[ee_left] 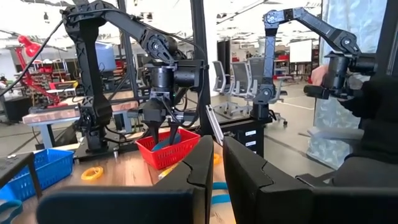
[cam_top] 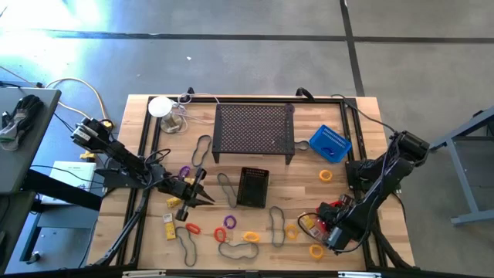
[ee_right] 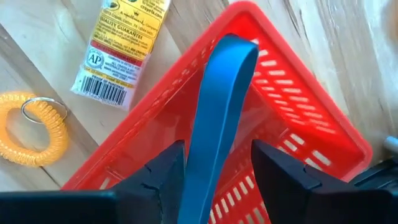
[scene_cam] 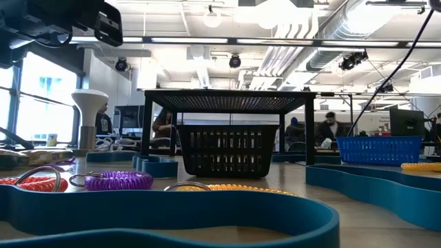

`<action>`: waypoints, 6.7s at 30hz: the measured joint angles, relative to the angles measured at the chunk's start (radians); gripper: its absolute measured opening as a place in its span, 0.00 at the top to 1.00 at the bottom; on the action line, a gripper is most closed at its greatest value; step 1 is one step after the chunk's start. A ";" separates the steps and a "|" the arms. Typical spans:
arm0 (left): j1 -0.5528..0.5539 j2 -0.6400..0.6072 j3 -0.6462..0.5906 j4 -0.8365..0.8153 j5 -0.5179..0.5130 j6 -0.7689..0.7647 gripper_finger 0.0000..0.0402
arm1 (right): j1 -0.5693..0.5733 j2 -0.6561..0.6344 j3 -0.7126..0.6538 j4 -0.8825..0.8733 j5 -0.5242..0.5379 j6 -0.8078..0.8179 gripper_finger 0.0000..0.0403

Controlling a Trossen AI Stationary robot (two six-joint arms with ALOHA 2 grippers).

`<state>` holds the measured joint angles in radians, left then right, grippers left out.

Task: Pick & Place Office Desk Supplies
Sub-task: Put the blue rubber band into the orange bin, then put the yellow spring keychain into the blue bin

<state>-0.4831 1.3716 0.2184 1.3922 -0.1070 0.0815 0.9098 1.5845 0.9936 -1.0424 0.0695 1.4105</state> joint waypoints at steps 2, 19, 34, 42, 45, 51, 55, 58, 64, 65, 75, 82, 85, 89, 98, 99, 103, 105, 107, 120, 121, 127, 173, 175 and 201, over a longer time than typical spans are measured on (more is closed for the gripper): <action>0.000 0.000 0.000 0.000 0.000 -0.022 0.93 | -0.006 0.000 0.001 0.000 -0.012 -0.047 0.58; 0.021 0.000 0.000 -0.008 0.001 -0.097 0.93 | -0.023 0.000 0.075 -0.077 -0.073 -0.022 0.62; 0.068 0.000 0.000 -0.035 -0.002 -0.315 0.93 | -0.036 -0.003 0.101 -0.162 -0.074 -0.199 0.60; 0.006 0.000 0.059 -0.050 -0.090 -0.153 0.90 | -0.062 -0.003 0.101 -0.165 -0.136 -0.309 0.64; -0.024 0.000 0.093 -0.099 -0.172 -0.054 0.84 | -0.098 -0.003 0.101 -0.165 -0.133 -0.308 0.66; -0.033 0.000 0.103 -0.135 -0.239 -0.026 0.70 | -0.146 -0.003 0.127 -0.198 -0.180 -0.358 0.70; -0.033 0.000 0.103 -0.136 -0.224 -0.029 0.65 | -0.155 -0.003 0.212 -0.268 -0.100 -0.365 0.72; -0.033 0.000 0.103 -0.135 -0.221 -0.093 0.64 | -0.158 -0.003 0.285 -0.277 -0.017 -0.375 0.74; -0.039 0.000 0.103 -0.178 -0.217 -0.127 0.64 | -0.158 -0.004 0.335 -0.085 0.196 -0.541 0.74; -0.042 0.000 0.103 -0.187 -0.217 -0.128 0.64 | -0.158 -0.003 0.331 -0.035 0.233 -0.583 0.73; -0.112 0.000 0.103 -0.227 -0.205 -0.188 0.64 | -0.184 0.075 0.314 0.043 0.277 -0.668 0.58; -0.128 0.000 0.103 -0.229 -0.202 -0.147 0.64 | -0.199 0.129 0.313 0.102 0.239 -0.889 0.43; -0.128 0.000 0.103 -0.229 -0.203 -0.173 0.64 | -0.210 0.144 0.313 0.097 0.219 -0.892 0.41; -0.128 0.000 0.103 -0.229 -0.203 -0.183 0.64 | -0.224 0.161 0.312 0.103 0.218 -0.876 0.41; -0.128 0.000 0.103 -0.232 -0.203 -0.159 0.64 | -0.231 0.217 0.312 0.116 0.184 -0.896 0.42; -0.128 0.000 0.103 -0.232 -0.203 -0.159 0.64 | -0.231 0.220 0.312 0.121 0.191 -0.912 0.42; -0.128 0.000 0.103 -0.233 -0.203 -0.163 0.64 | -0.231 0.221 0.285 0.186 0.220 -0.930 0.42; -0.128 0.000 0.103 -0.234 -0.204 -0.177 0.64 | -0.231 0.222 0.262 0.210 0.214 -0.918 0.42; -0.128 0.000 0.103 -0.236 -0.204 -0.191 0.64 | -0.232 0.222 0.240 0.243 0.208 -0.917 0.42; -0.128 0.000 0.103 -0.237 -0.204 -0.194 0.64 | -0.272 0.222 0.088 0.495 0.045 -0.848 0.42; -0.128 0.000 0.103 -0.237 -0.204 -0.194 0.64 | -0.271 0.222 0.083 0.499 0.040 -0.843 0.42; -0.128 0.000 0.103 -0.237 -0.204 -0.184 0.64 | -0.279 0.219 0.074 0.463 0.029 -0.868 0.42; -0.136 0.000 0.103 -0.256 -0.203 -0.265 0.64 | -0.341 0.240 0.068 0.347 0.129 -1.000 0.85; -0.136 0.000 0.103 -0.260 -0.203 -0.265 0.64 | -0.352 0.238 0.052 0.355 0.133 -0.999 0.89; -0.136 0.000 0.103 -0.267 -0.203 -0.319 0.64 | -0.313 0.213 0.156 0.126 0.253 -0.931 0.99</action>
<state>-0.6193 1.3720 0.3210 1.1248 -0.3103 -0.2372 0.5970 1.7970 1.1497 -0.9163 0.3220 0.4797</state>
